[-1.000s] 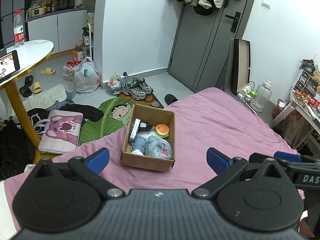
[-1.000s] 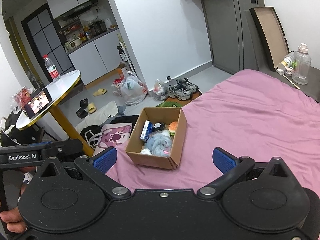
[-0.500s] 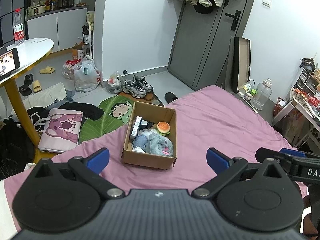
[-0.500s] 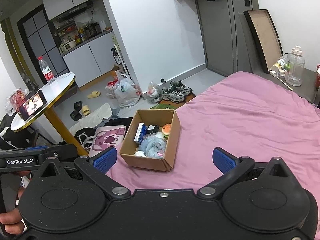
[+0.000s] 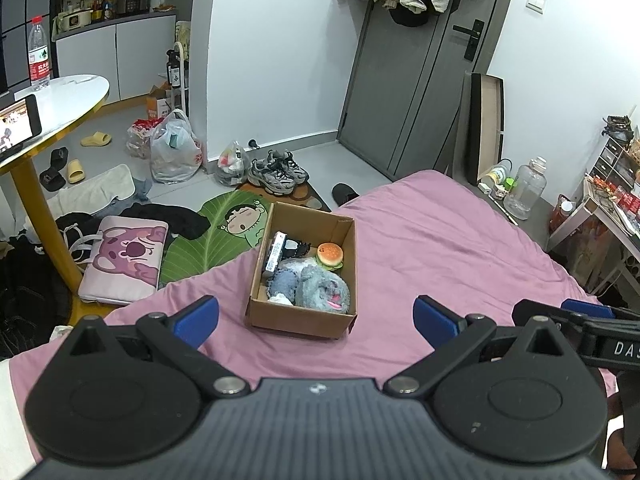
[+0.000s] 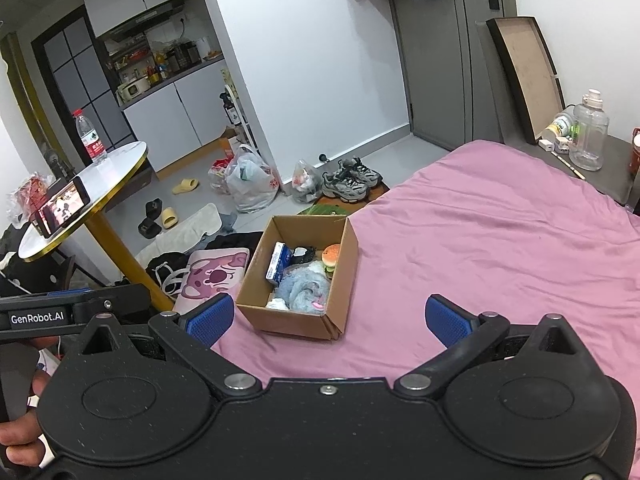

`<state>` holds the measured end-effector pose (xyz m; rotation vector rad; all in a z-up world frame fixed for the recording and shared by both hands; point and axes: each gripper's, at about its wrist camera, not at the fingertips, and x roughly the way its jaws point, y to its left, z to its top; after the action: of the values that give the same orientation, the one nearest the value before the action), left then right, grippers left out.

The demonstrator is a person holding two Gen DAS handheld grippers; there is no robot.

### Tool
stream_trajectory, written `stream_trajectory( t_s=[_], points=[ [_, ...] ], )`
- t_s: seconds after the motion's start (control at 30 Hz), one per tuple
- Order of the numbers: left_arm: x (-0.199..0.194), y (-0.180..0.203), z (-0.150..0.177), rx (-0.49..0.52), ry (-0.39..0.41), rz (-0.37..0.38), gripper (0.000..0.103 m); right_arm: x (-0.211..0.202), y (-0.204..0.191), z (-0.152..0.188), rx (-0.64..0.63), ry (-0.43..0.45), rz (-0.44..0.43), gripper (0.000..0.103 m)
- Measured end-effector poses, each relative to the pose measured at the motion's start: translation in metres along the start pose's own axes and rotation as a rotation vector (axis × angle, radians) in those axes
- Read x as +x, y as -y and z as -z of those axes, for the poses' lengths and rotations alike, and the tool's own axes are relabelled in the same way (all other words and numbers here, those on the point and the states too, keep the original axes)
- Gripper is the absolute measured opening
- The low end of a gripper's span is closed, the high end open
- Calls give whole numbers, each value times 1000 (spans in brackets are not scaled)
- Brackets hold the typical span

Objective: Organize soft objects

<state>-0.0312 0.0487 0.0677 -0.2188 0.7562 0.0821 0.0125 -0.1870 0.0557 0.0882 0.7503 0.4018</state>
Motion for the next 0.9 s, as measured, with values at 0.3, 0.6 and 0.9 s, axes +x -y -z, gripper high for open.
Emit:
stream_trajectory(
  t_s=[0.3,0.6,0.9],
  points=[
    [0,-2,0,1,-7,-4,103,2,2,0,9,-1,9,103],
    [2,-5,0,8,-8,-9,103,4,9,3,22,1,13,103],
    [5,-2,3,10,-13,-6,103,3,14,4,35,0,4,103]
  ],
)
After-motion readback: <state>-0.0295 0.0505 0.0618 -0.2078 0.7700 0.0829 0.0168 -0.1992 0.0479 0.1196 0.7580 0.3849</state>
